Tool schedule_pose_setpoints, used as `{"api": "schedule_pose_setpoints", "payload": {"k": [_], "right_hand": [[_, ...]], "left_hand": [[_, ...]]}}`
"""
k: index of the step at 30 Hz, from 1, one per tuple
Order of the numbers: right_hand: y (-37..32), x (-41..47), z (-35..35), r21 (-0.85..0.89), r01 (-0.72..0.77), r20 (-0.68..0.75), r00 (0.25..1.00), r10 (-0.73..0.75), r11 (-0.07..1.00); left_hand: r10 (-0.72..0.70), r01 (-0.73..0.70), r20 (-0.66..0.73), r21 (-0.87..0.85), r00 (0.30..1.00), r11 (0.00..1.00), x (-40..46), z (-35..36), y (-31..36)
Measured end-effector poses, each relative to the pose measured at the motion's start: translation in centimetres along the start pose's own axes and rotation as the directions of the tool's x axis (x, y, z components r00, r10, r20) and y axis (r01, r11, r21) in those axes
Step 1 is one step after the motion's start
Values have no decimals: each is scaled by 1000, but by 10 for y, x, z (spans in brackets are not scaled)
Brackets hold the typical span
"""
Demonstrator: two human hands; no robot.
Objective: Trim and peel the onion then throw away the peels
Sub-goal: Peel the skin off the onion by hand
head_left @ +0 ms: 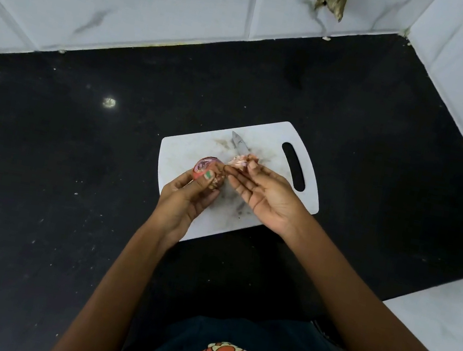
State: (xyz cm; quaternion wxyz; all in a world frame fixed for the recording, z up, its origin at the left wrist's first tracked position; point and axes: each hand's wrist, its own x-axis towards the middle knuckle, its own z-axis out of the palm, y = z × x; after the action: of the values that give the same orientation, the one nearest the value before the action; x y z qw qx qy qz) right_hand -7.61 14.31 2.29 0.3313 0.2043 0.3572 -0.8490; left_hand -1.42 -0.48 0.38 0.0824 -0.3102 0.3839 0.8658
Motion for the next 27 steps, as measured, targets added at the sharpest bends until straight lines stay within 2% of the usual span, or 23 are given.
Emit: {"api": "schedule_pose_setpoints", "payload": {"k": [7,9,11,13,14,15,16,18,19,22,25,27], "right_hand": [[-1,-8,-3,164,-11,87,996,-3,986],[-7,-9,-7,164,18,65,997,-29,986],[-11,-9,-11,41,72,30,997,-73,997],[-12,-9,-14,-216,117,6,993,-118,969],[-11,-9,-15,-400,132,6,990,-142,907],[-10,-10,-16,-601,142,14,986,-167,786],[-9,-12,-16,-774,140,33,983,-181,618],[-7,-16,-14,-938,127,89,988,-129,324],[-7,-19,-13,-961,116,103,992,-66,250],[-2,-24,-14,-990,82,91,993,72,118],[4,-25,-19,-995,95,96,994,52,17],[9,-26,-23,-994,108,108,993,40,1]], "left_hand": [[-29,19,-44,-207,999,978,-2,7,2],[-22,7,-67,-228,998,974,-2,4,5],[-7,-6,-78,-173,997,985,-1,0,7],[0,-9,-76,-121,997,993,-2,0,8],[5,-13,-75,-103,997,995,-4,0,9],[9,-16,-74,-88,997,996,-4,2,10],[12,-17,-74,-72,997,997,-5,3,10],[14,-17,-74,-34,997,999,-6,3,10],[13,-14,-76,-20,997,1000,-7,2,9],[15,-15,-72,1,997,1000,-10,1,7],[21,-20,-74,14,997,1000,-16,0,5],[16,-16,-85,2,996,1000,-19,-1,3]]}}
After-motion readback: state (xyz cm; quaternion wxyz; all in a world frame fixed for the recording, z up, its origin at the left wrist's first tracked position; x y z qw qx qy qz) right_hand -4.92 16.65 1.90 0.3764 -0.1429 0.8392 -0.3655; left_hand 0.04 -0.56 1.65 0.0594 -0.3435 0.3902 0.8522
